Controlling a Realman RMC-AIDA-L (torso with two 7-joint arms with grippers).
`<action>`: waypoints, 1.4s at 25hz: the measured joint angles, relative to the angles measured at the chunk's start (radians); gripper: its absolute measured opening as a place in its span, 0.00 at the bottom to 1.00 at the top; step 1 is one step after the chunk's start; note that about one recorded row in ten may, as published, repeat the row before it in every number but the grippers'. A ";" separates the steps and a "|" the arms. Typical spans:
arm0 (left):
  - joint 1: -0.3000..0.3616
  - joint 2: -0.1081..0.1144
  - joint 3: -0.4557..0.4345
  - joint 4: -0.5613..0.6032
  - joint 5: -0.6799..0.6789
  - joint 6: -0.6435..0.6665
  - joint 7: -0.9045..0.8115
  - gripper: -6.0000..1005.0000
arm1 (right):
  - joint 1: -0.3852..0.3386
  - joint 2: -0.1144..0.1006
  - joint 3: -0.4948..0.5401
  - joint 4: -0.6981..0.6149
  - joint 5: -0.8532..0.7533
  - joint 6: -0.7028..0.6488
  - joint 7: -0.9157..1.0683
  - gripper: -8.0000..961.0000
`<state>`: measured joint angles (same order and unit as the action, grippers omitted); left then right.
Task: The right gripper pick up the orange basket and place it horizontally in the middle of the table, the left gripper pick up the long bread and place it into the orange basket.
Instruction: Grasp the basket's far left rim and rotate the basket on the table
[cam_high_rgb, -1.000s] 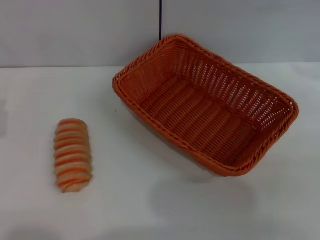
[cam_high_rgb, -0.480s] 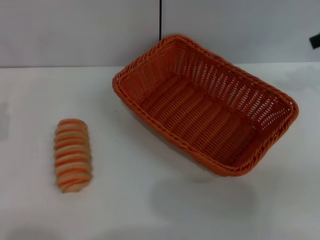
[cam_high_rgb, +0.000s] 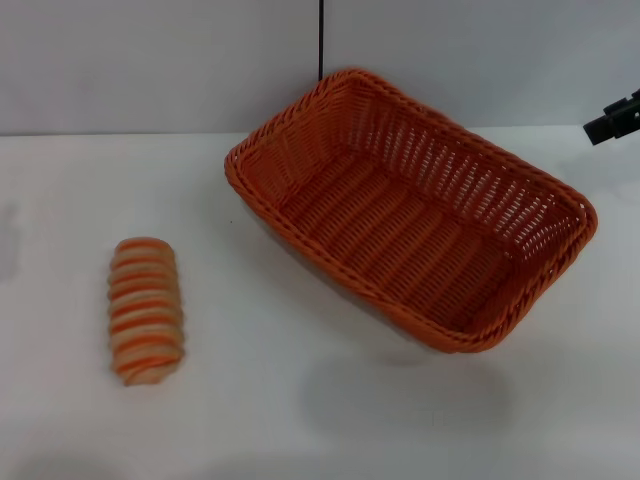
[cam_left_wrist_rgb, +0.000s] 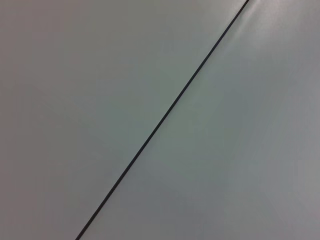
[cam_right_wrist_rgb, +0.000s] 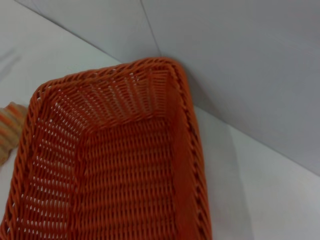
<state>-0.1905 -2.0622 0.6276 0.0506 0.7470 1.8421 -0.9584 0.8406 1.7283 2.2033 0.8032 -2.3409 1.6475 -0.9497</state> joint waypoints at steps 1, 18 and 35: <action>0.000 0.000 0.000 0.000 0.000 0.000 0.000 0.45 | 0.000 0.002 0.000 -0.005 0.000 0.000 -0.003 0.52; -0.010 0.000 0.001 0.000 0.000 -0.013 0.000 0.45 | -0.007 0.040 -0.039 -0.055 0.000 -0.028 -0.078 0.55; -0.011 -0.001 0.001 -0.003 0.000 -0.023 -0.005 0.45 | -0.008 0.079 -0.039 -0.086 0.000 -0.115 -0.105 0.63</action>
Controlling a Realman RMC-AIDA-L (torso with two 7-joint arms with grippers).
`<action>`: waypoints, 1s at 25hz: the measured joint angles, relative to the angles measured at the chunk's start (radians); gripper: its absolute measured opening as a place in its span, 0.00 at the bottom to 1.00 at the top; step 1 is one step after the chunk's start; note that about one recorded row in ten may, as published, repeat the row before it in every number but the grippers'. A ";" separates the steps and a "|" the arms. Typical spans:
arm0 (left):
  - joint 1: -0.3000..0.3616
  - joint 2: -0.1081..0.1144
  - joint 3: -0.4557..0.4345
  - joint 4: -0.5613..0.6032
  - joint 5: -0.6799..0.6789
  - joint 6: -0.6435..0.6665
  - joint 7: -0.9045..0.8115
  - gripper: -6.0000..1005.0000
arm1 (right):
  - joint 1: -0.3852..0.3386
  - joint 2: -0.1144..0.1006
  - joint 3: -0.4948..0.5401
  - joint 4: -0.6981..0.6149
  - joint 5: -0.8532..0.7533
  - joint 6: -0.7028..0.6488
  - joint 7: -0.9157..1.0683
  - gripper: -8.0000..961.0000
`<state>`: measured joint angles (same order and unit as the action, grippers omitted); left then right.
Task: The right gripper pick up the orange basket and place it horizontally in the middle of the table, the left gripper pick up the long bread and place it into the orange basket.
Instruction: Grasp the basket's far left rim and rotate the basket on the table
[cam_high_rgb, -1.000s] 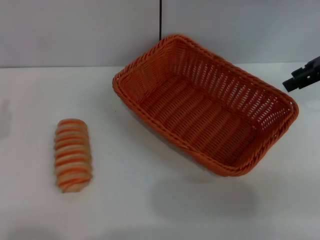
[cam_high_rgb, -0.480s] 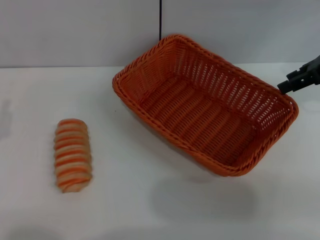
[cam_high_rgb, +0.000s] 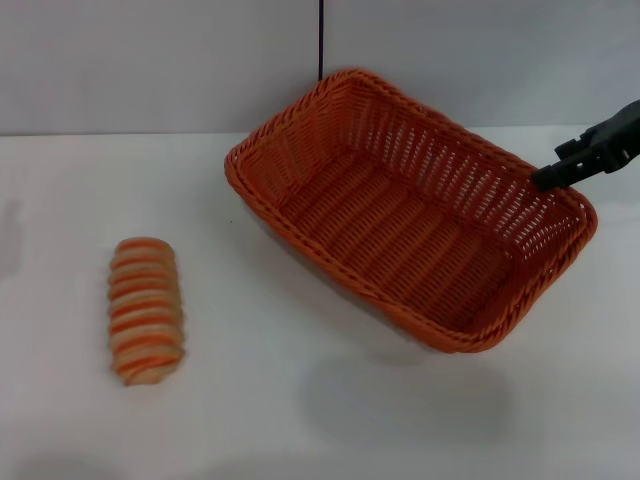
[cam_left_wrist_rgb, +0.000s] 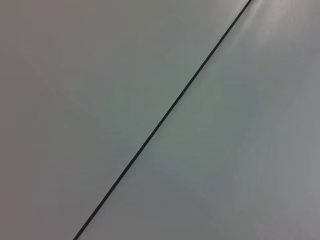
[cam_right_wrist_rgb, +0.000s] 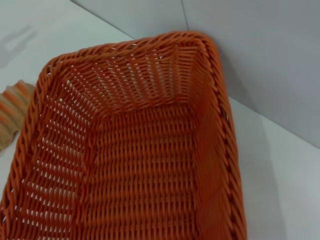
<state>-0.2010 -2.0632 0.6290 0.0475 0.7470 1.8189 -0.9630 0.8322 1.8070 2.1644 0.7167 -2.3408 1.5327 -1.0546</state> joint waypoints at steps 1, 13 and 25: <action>0.000 0.000 0.000 0.000 0.000 0.000 -0.003 0.45 | 0.000 0.000 0.000 -0.003 0.000 -0.003 -0.001 0.65; 0.000 -0.001 0.000 0.000 0.000 -0.011 -0.008 0.44 | -0.005 0.024 -0.001 -0.048 0.000 -0.063 -0.025 0.70; -0.001 -0.001 0.000 -0.008 0.000 -0.028 -0.008 0.44 | -0.008 0.039 -0.012 -0.118 0.005 -0.130 -0.073 0.68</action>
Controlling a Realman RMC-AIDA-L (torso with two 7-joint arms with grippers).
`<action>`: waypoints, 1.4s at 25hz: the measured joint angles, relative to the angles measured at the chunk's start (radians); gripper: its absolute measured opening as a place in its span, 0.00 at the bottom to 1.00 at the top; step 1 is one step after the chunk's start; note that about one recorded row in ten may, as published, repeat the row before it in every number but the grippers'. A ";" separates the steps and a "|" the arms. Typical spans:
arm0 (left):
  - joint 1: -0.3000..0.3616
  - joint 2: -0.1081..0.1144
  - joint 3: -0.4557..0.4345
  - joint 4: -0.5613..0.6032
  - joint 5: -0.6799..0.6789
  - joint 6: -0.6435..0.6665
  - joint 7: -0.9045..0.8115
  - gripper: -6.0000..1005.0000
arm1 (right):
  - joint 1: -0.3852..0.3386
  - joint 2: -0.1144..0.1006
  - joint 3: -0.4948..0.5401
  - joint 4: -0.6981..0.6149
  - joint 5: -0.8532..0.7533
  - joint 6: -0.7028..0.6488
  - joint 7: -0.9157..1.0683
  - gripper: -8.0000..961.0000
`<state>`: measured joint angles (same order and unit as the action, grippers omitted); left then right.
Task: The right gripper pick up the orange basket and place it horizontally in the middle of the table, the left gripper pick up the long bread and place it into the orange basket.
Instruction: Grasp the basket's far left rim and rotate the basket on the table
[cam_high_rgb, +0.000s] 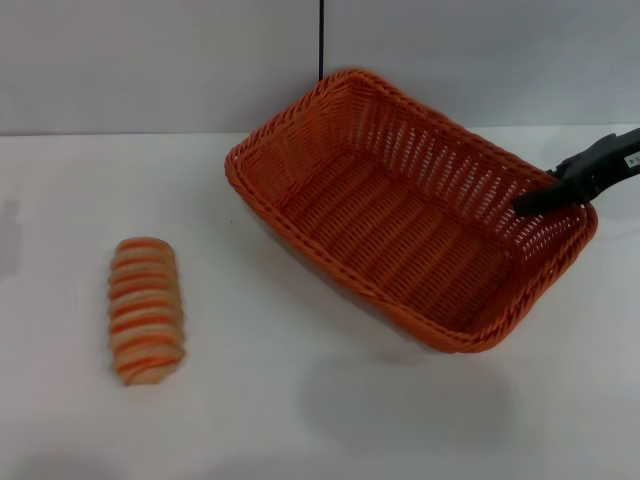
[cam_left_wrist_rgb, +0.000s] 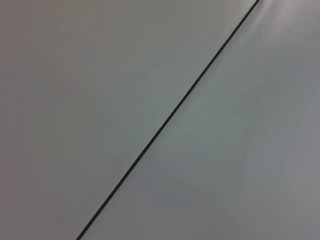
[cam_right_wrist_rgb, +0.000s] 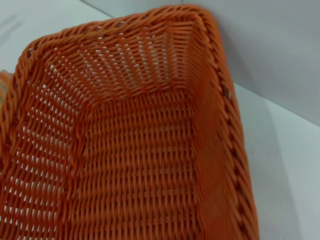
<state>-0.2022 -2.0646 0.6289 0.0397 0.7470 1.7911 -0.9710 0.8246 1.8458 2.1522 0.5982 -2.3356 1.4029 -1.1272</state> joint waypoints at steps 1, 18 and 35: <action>0.000 0.000 0.000 0.000 0.000 0.000 0.000 0.44 | -0.002 0.001 0.000 0.000 0.002 0.001 -0.007 0.68; -0.007 -0.001 0.012 -0.001 0.000 -0.001 0.003 0.44 | -0.047 0.002 0.012 0.036 0.057 0.019 -0.058 0.20; -0.011 0.000 0.021 0.009 0.000 0.010 0.000 0.44 | -0.206 0.012 0.243 0.177 0.384 0.232 -0.325 0.18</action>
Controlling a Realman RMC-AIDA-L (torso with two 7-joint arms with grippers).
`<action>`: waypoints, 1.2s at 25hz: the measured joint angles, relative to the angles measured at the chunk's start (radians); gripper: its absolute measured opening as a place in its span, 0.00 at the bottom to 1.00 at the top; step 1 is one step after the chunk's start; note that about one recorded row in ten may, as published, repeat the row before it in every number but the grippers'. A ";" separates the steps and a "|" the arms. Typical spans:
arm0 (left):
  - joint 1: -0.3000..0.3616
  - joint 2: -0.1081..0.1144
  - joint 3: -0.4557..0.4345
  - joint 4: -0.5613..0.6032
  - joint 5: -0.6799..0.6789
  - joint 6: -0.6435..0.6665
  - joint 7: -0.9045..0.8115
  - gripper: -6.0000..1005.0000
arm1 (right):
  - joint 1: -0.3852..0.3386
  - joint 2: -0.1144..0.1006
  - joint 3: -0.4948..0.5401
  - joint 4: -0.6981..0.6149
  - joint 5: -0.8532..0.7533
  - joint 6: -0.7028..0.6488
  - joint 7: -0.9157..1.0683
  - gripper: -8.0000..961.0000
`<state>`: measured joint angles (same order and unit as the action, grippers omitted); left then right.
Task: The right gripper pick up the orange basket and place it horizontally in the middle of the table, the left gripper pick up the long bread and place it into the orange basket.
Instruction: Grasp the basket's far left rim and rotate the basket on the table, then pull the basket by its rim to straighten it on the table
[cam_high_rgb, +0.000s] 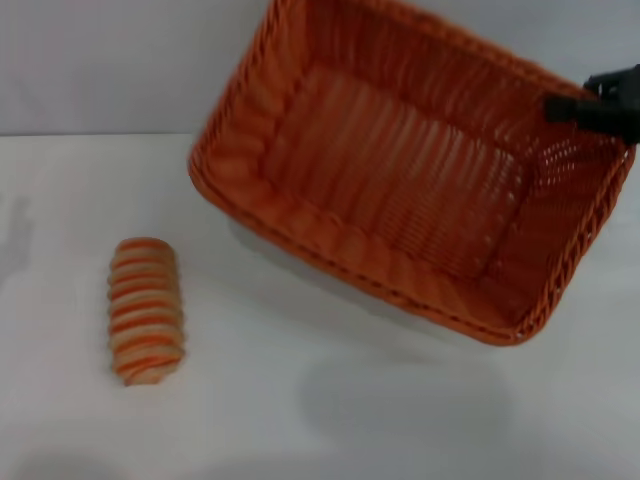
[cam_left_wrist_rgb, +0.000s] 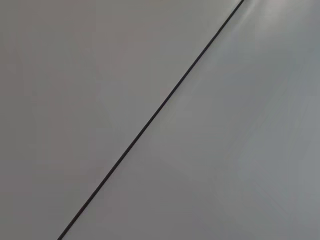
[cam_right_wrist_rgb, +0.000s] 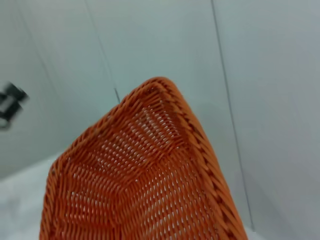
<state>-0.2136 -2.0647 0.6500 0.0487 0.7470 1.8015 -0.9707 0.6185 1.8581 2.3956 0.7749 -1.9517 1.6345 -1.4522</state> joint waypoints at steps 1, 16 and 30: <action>-0.001 0.000 0.000 0.000 0.000 0.001 0.000 0.44 | -0.007 0.000 0.010 0.002 0.022 0.018 -0.016 0.18; -0.013 0.002 0.036 0.018 0.000 0.028 0.009 0.44 | 0.007 -0.099 -0.082 0.066 0.072 0.237 -0.047 0.18; -0.016 -0.002 0.110 0.019 0.000 0.057 0.001 0.44 | 0.108 -0.079 -0.174 -0.012 -0.089 0.179 -0.144 0.18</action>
<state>-0.2295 -2.0662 0.7596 0.0673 0.7471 1.8583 -0.9696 0.7263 1.7788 2.2215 0.7625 -2.0411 1.8136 -1.5962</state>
